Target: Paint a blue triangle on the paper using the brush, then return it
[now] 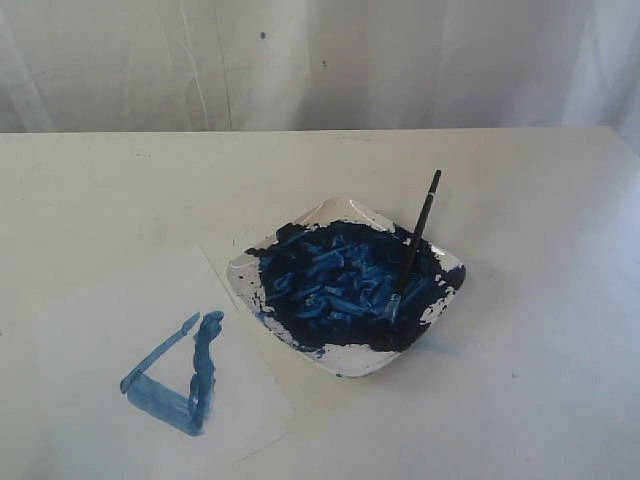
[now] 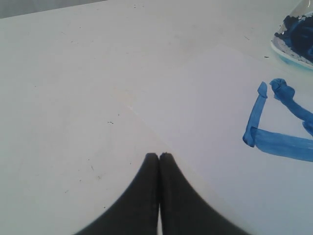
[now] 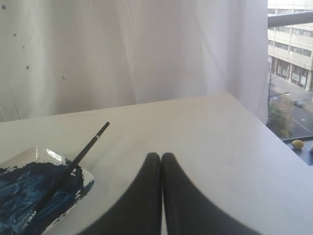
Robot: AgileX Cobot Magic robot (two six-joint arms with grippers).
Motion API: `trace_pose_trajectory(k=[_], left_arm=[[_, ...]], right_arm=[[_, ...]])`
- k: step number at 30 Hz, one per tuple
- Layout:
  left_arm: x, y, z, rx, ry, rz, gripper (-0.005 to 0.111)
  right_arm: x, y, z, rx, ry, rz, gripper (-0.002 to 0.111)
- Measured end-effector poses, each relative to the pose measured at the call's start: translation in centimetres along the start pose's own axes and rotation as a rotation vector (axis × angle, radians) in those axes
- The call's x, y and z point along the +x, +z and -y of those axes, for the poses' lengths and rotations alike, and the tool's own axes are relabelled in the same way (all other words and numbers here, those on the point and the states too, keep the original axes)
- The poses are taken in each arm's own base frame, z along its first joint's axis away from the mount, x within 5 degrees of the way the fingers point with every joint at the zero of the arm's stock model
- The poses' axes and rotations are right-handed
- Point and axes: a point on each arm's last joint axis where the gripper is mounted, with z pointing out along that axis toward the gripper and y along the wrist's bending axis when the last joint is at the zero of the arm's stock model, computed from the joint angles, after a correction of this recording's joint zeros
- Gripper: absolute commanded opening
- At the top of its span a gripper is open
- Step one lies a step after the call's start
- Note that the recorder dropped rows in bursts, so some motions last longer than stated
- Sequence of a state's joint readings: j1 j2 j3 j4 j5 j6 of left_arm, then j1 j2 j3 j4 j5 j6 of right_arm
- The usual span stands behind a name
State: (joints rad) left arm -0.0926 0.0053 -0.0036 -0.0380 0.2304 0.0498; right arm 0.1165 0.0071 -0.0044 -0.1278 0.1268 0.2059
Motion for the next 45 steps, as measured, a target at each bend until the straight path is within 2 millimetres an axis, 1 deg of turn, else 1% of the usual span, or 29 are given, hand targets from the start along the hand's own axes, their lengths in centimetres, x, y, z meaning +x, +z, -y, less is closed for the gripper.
trace_pose_trajectory(k=[5,11,41,45], left_arm=[[0.0,0.0,0.0,0.0,0.0,0.0,0.0],[0.0,0.0,0.0,0.0,0.0,0.0,0.0],[0.0,0.0,0.0,0.0,0.0,0.0,0.0],[0.0,0.0,0.0,0.0,0.0,0.0,0.0]], right_arm=[[0.6,0.0,0.2,0.025,-0.005,-0.069,0.0],[1.9,-0.2,0.7,0.102,0.001,-0.204,0.0],[2.0,-0.3,0.8,0.12,0.0,-0.22,0.0],[2.0,-0.3,0.6,0.069,-0.008,-0.226,0.0]])
